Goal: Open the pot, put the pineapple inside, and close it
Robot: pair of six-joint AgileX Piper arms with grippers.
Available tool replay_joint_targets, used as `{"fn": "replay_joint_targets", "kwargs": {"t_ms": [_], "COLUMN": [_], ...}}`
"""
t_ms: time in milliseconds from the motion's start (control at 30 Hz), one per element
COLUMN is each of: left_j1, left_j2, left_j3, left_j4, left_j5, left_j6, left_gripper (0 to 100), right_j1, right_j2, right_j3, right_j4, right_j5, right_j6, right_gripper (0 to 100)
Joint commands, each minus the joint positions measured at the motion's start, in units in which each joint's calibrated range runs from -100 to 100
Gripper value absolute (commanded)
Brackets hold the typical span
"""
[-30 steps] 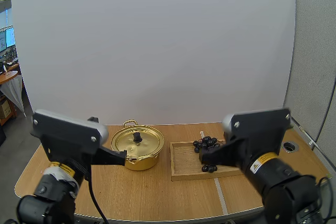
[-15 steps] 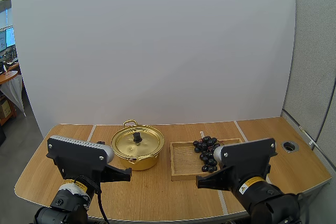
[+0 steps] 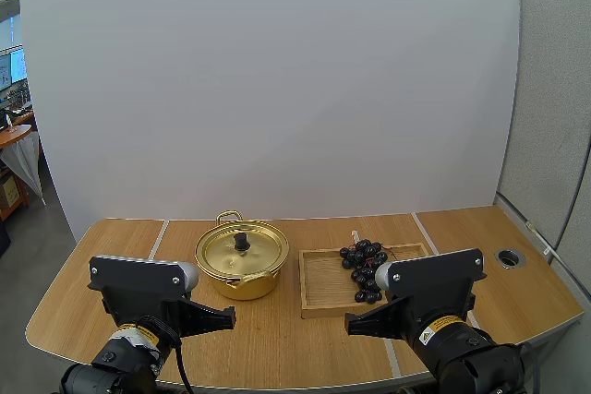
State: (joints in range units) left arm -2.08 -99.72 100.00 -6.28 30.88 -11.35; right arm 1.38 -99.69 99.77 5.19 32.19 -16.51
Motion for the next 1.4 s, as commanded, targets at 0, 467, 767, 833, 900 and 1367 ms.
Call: {"fn": "replay_joint_targets", "kwargs": {"t_ms": [0, 467, 767, 833, 900, 1367], "left_j1": [0.02, 0.94, 0.94, 0.94, 0.94, 0.94], "left_j2": [-0.28, -0.28, -0.28, -0.28, -0.28, -0.28], "left_j3": [0.0, 0.0, 0.0, 0.0, 0.0, 0.0], "left_j4": [0.13, 0.13, 0.13, 0.13, 0.13, 0.13], "left_j5": [0.55, 0.43, 0.43, 0.43, 0.43, 0.43], "left_j6": [-1.14, -1.24, -1.24, -1.24, -1.24, -1.24], "left_gripper": [0, 0, 0, 0, 0, 0], "right_j1": [-0.27, -0.27, -0.35, -0.35, -0.35, -0.33], "right_j2": [-0.31, -0.31, -0.31, -0.31, -0.31, -0.31], "right_j3": [0.23, 0.23, 0.23, 0.23, 0.23, 0.23], "right_j4": [-0.31, -0.31, -0.31, -0.31, -0.31, -0.31], "right_j5": [-1.08, -1.08, -1.08, -1.08, -1.08, -1.08], "right_j6": [-0.28, -0.28, -0.28, -0.28, -0.28, -0.28], "right_gripper": [0, 0, 0, 0, 0, 0]}}
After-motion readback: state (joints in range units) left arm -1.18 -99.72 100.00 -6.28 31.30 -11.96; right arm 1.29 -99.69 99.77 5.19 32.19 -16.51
